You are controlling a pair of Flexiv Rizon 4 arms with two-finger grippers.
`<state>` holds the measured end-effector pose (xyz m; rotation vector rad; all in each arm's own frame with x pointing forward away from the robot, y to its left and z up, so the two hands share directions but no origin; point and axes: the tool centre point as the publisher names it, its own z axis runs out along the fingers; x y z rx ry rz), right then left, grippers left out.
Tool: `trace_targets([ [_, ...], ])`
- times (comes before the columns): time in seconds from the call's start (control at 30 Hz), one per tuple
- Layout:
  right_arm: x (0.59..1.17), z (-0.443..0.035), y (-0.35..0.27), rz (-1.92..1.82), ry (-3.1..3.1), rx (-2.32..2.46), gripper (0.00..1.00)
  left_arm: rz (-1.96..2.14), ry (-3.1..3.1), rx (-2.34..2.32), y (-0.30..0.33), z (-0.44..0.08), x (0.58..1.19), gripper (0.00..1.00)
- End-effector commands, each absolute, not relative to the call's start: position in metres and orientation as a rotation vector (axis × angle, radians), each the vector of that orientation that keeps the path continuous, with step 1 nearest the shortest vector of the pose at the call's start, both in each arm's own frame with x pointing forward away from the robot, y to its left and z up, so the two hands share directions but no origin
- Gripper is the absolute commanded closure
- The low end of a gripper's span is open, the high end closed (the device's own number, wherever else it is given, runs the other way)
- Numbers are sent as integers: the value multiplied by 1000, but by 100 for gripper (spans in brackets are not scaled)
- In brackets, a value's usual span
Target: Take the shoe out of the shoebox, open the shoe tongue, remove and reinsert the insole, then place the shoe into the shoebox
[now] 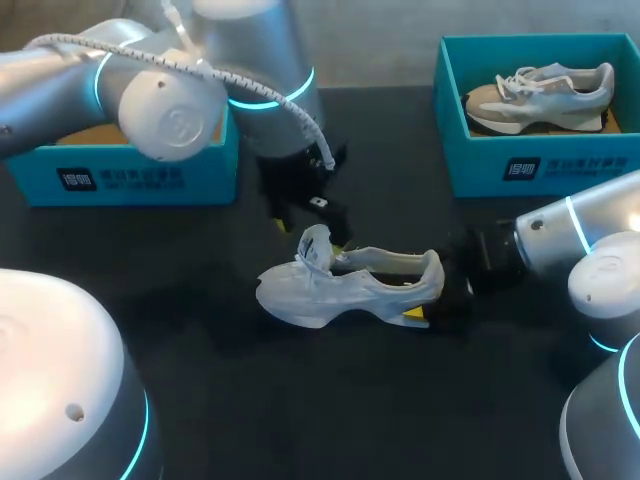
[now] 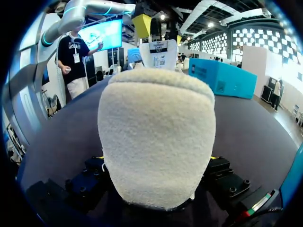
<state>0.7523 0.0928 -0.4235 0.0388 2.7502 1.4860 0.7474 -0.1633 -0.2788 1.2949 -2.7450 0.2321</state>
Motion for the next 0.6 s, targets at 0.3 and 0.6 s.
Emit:
trace_targets([
  [0.3,752,-428,97,1479,2753,41,100,310,-2917,773,-183,-260,749,0],
  [0.6,752,-428,97,1479,2753,41,100,228,-2985,622,-195,-252,749,0],
])
